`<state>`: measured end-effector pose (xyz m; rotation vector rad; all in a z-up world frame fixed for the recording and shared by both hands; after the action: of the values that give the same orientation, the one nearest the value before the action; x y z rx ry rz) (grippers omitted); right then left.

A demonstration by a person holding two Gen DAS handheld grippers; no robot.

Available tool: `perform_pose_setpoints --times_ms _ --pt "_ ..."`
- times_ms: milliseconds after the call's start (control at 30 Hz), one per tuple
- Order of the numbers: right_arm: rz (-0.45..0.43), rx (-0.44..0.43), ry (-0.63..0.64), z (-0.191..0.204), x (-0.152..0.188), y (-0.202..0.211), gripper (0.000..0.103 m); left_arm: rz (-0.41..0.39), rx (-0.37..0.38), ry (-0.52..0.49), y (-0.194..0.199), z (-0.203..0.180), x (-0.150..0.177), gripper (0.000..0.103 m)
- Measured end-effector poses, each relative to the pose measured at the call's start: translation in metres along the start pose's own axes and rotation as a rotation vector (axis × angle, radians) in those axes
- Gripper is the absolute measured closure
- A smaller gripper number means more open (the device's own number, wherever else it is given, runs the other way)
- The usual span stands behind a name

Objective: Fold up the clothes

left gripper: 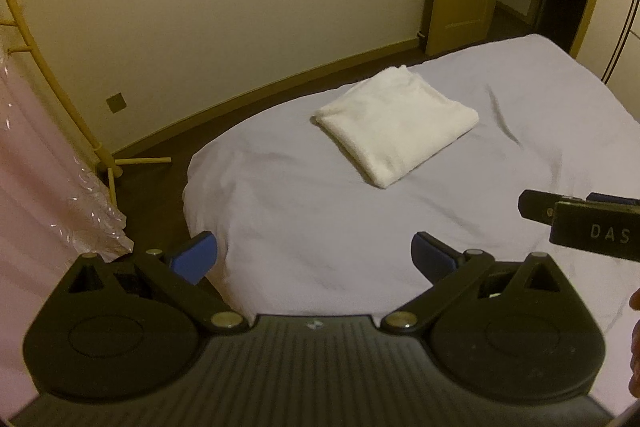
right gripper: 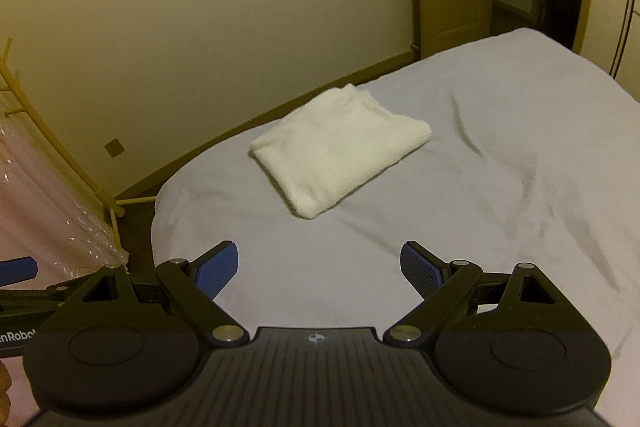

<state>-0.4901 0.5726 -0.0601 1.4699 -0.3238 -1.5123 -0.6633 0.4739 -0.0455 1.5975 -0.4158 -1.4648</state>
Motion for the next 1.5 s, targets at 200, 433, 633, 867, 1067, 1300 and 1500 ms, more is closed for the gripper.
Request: perform_pose_setpoints --times_ms 200,433,633,867,1067,1300,1500 --pt "0.032 0.005 -0.025 -0.004 -0.011 -0.029 0.013 0.038 -0.003 -0.022 -0.028 -0.002 -0.013 0.001" --pt "0.06 0.02 -0.04 -0.012 -0.025 -0.06 0.012 0.066 0.003 -0.034 -0.058 -0.006 -0.027 0.001" --pt "0.063 0.044 -0.045 -0.022 -0.035 -0.078 0.002 0.086 0.012 -0.042 -0.083 -0.014 -0.042 0.001" --pt "0.086 0.06 -0.06 -0.034 -0.045 -0.1 0.002 0.114 0.026 -0.052 -0.112 -0.026 -0.055 0.001" --pt "0.116 0.062 -0.056 -0.039 -0.047 -0.121 0.002 0.132 0.017 -0.049 -0.132 -0.03 -0.06 0.001" --pt "0.138 0.06 -0.053 -0.042 -0.05 -0.136 0.002 0.154 0.007 -0.03 -0.151 -0.032 -0.067 0.001" --pt "0.139 0.063 -0.06 -0.048 -0.055 -0.143 0.001 0.155 0.006 -0.038 -0.161 -0.038 -0.074 0.001"
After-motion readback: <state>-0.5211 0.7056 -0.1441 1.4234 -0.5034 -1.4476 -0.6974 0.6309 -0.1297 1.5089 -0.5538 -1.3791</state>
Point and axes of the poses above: each gripper's, at about its wrist camera, not at the fingertips, and y roughly against the way its jaws point, z to its left, x to its underside, the point moved 5 cm from there along -y, roughly the way its jaws point, and after that the axes turned 3 degrees about -x, right-handed, at the moved point
